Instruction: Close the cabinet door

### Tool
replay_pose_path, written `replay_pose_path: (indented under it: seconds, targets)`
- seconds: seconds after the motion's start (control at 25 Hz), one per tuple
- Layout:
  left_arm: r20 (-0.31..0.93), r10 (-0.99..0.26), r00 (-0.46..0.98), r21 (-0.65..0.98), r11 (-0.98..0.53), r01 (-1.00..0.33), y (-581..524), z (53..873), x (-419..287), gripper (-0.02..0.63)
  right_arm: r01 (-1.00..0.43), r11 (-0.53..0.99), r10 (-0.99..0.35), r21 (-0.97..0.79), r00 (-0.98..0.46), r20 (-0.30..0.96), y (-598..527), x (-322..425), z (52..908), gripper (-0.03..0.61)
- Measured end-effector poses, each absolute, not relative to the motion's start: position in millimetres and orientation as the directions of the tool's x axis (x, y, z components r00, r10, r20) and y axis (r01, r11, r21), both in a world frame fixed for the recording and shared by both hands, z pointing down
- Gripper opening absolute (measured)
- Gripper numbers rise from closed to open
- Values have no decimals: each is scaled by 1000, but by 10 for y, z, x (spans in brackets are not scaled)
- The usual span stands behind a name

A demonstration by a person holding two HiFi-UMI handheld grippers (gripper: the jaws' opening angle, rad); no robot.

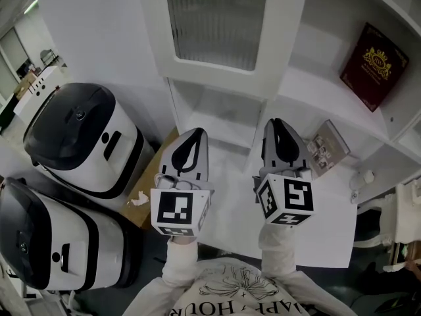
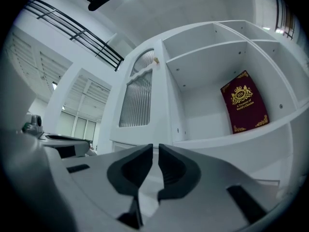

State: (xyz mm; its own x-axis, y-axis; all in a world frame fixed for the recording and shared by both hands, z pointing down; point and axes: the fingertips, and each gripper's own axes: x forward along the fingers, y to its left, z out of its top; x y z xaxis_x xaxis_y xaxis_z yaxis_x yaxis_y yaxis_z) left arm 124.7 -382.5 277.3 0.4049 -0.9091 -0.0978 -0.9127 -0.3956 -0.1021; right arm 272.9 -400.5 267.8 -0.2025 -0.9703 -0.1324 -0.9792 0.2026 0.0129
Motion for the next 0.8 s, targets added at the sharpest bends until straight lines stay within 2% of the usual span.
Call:
replay_pose_path:
  seconds: [0.8]
  targets:
    - [-83, -901, 426, -80, -420, -904, -3802, 2864, 1037, 5, -990, 142, -982, 26, -144, -126, -3886, 2582, 2793, 31]
